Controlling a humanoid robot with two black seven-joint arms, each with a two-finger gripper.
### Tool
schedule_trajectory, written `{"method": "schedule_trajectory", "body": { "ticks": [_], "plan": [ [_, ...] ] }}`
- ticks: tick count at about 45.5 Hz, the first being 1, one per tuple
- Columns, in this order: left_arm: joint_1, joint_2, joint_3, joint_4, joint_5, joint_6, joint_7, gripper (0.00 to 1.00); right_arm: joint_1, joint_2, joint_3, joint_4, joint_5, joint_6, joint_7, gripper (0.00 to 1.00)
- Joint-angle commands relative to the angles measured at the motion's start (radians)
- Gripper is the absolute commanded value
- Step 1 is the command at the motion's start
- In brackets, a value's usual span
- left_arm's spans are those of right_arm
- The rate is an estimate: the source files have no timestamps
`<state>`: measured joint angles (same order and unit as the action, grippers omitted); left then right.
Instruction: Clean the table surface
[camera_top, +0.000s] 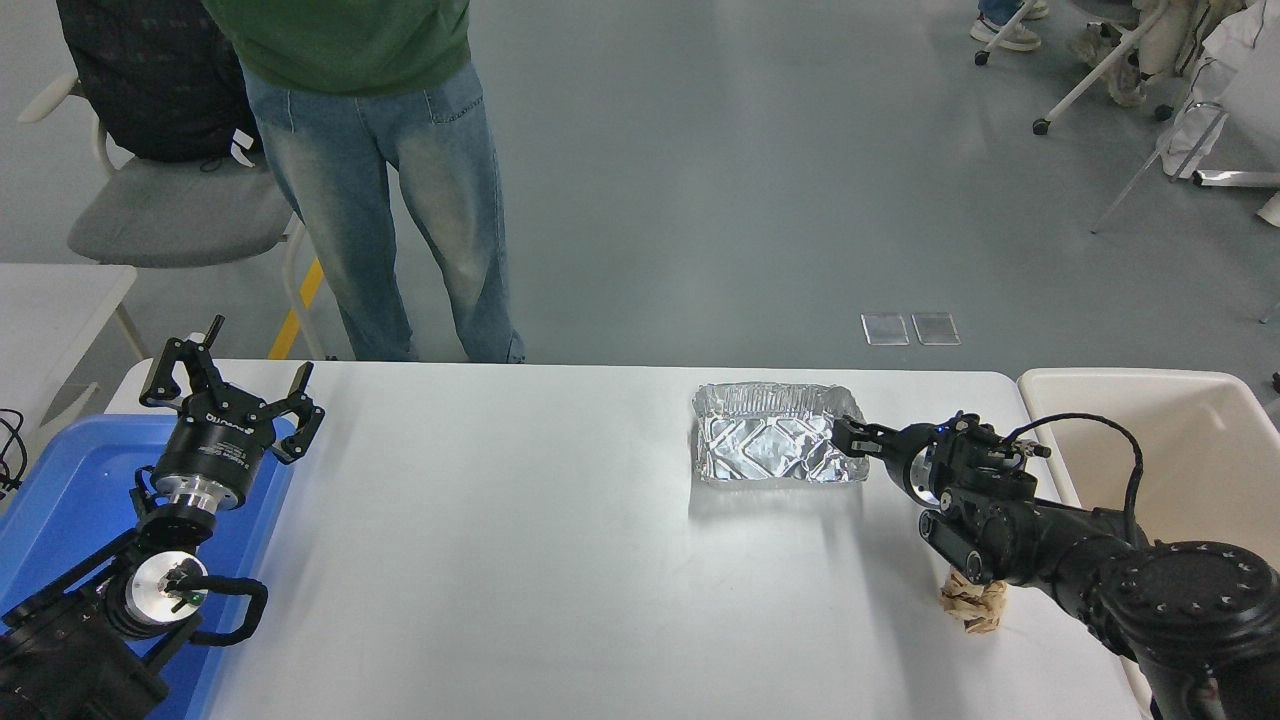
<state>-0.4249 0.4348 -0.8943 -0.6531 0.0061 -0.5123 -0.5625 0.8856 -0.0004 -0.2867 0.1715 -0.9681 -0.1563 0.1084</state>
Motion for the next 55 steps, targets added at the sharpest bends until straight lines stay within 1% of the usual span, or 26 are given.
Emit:
{"method": "schedule_trajectory", "body": {
  "ticks": [1,5,8,10,13,20,24,27,30,32,34,38,42,55],
  "plan": [
    [0.0,0.001,0.0,0.0,0.0,0.0,0.001,0.99,-0.007,0.0,-0.008,0.002,0.0,0.001,0.017,0.79],
    [0.0,-0.001,0.0,0.0,0.0,0.0,0.001,0.99,-0.01,0.0,-0.035,0.0,0.002,0.001,0.019,0.72],
    [0.0,0.001,0.0,0.0,0.0,0.0,0.0,0.99,-0.013,0.0,-0.043,-0.003,0.002,0.001,0.019,0.71],
    [0.0,-0.001,0.0,0.001,0.0,0.0,0.0,0.99,-0.014,0.0,-0.045,-0.003,0.002,0.001,0.019,0.67],
    [0.0,-0.001,0.0,0.0,0.0,0.0,0.0,0.99,-0.017,0.0,-0.045,-0.003,0.002,0.001,0.019,0.67],
    [0.0,0.001,0.0,0.0,0.0,0.0,0.0,0.99,-0.017,0.0,-0.045,-0.003,0.002,0.004,0.02,0.55],
    [0.0,-0.001,0.0,0.0,0.0,0.0,0.0,0.99,-0.02,0.0,-0.045,-0.004,0.002,0.006,0.02,0.4],
    [0.0,-0.001,0.0,0.0,0.0,0.0,0.0,0.99,-0.02,0.0,-0.045,-0.004,0.002,0.007,0.02,0.37],
    [0.0,-0.001,0.0,0.001,0.0,0.0,0.001,0.99,-0.022,0.0,-0.045,-0.004,0.002,0.009,0.019,0.31],
    [0.0,-0.001,0.0,0.001,0.0,0.0,0.0,0.99,-0.022,0.0,-0.045,-0.004,0.002,0.011,0.019,0.3],
    [0.0,-0.001,0.0,0.0,0.0,0.0,0.0,0.99,-0.022,0.0,-0.045,-0.004,0.002,0.011,0.019,0.23],
    [0.0,-0.001,0.0,0.0,0.0,0.0,0.0,0.99,-0.022,0.0,-0.045,-0.007,0.002,0.024,0.019,0.16],
    [0.0,0.001,0.0,0.0,0.0,0.0,0.0,0.99,-0.02,0.0,-0.045,-0.009,0.002,0.044,0.02,0.0],
    [0.0,-0.001,0.0,0.0,0.0,0.0,0.0,0.99,0.006,0.0,-0.042,-0.01,0.037,0.113,0.022,0.0]
  ]
}}
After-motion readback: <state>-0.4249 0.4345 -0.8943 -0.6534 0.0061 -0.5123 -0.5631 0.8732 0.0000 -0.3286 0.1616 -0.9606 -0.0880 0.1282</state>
